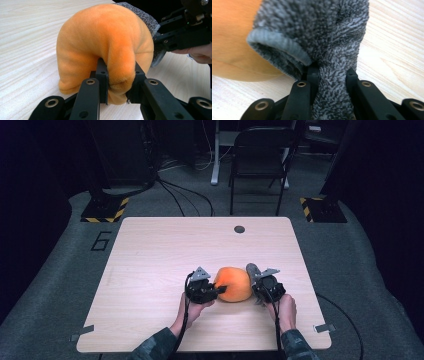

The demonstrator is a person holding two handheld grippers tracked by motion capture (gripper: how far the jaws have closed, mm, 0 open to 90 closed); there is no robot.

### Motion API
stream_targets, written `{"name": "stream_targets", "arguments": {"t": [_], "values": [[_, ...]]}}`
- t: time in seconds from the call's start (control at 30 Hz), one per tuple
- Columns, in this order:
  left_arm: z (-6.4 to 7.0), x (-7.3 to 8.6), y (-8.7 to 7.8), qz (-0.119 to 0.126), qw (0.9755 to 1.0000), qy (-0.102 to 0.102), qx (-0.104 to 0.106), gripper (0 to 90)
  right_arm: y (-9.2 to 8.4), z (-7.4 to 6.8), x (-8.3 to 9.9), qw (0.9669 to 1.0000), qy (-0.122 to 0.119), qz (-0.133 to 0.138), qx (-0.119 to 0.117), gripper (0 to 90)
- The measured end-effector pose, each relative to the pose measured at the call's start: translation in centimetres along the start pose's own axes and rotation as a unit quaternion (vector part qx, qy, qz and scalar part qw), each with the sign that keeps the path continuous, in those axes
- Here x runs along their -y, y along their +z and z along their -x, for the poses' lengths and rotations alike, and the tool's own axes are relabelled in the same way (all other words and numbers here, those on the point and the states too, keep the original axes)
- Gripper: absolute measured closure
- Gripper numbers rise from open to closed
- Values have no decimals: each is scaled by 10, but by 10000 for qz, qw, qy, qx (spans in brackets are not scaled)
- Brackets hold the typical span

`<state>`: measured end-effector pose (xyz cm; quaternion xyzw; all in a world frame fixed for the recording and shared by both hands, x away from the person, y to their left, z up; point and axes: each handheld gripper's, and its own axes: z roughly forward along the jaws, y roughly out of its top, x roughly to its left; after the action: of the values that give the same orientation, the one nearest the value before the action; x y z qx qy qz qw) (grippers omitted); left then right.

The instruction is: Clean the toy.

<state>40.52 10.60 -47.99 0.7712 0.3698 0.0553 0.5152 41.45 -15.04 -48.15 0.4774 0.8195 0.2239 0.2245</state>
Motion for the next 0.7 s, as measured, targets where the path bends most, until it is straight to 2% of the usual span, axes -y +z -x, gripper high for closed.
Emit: {"name": "stream_targets", "arguments": {"t": [0.1, 0.2, 0.27, 0.3, 0.4, 0.43, 0.47, 0.5, 0.6, 0.63, 0.7], "values": [[-1, 0, -1, 9, 10000, -21, 3, 750, -17, 6, -3, 9997, 108, 184, 100, 742], [-1, 0, -1, 16, 10000, -18, -5, 748, -51, 5, -14, 9973, 173, 713, 93, 742], [-1, 0, -1, 6, 10000, -18, -7, 747, -70, -3, -21, 9948, 33, 1017, -2, 743], [-1, 0, -1, 8, 10000, -20, -12, 746, -73, -9, -23, 9943, -67, 1064, -42, 742], [0, 0, -1, -17, 10000, 40, -44, 741, -63, -28, -26, 9956, -319, 864, -149, 743], [1, 1, -1, -30, 10000, 65, -52, 738, -56, -32, -24, 9965, -384, 741, -110, 745], [1, 1, 0, -42, 9999, 86, -73, 732, -49, -35, -23, 9964, -383, 752, -36, 746], [1, 2, 1, -55, 9999, 128, -72, 729, -46, -35, -22, 9964, -419, 734, -47, 746], [1, 1, 1, -65, 9997, 211, -82, 709, -45, -31, -21, 9967, -309, 732, -155, 747], [0, 1, 1, -65, 9996, 260, -97, 698, -44, -29, -21, 9963, -386, 742, -195, 747], [0, 1, 1, -44, 9995, 307, -93, 655, -43, -29, -21, 9965, -316, 751, -184, 748]]}}
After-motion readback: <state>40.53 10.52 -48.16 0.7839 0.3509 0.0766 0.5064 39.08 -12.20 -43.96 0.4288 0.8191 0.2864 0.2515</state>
